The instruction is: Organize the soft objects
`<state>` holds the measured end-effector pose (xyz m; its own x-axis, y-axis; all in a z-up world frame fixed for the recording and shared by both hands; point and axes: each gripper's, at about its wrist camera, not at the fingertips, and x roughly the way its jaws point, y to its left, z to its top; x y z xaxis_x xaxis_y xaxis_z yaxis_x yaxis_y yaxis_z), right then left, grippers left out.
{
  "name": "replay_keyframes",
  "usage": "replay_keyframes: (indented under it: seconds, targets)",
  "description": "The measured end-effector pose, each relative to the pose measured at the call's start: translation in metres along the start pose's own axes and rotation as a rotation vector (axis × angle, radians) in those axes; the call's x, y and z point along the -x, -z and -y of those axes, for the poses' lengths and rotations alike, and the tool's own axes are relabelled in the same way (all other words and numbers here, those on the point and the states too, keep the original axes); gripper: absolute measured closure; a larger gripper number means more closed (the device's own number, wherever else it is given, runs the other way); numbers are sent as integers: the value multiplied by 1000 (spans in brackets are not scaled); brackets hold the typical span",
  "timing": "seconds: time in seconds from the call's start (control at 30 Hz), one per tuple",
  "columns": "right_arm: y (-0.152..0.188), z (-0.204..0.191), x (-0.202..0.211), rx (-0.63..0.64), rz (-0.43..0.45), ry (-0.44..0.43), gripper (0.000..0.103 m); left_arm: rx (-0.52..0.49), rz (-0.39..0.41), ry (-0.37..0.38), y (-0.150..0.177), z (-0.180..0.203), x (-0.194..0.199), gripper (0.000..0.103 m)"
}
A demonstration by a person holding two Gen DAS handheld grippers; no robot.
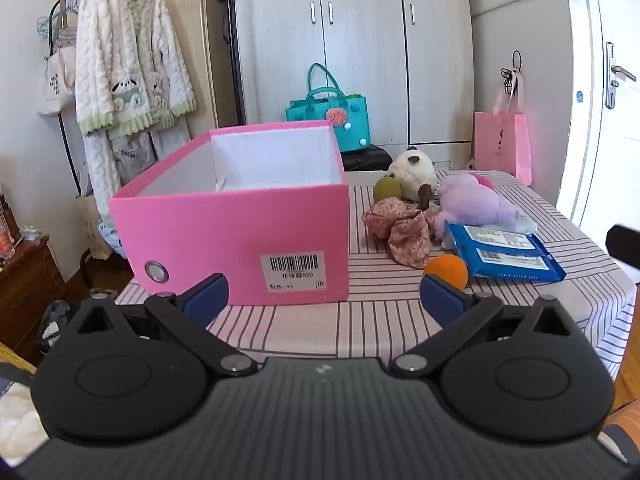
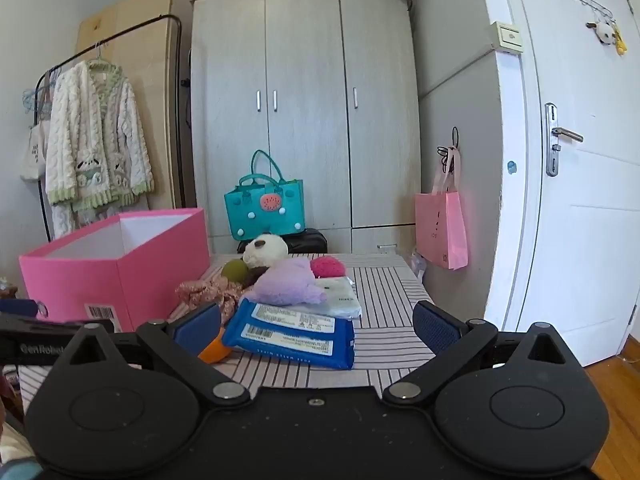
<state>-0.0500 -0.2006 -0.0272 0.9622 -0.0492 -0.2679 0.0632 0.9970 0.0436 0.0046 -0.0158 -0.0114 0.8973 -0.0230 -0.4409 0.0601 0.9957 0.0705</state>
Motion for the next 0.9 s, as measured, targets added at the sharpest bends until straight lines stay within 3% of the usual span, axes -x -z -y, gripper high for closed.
replay_keyframes:
  seconds: [0.9]
  targets:
    - [8,0,-3,19,-24,1,0,0,-5,25,15,-9,0,0]
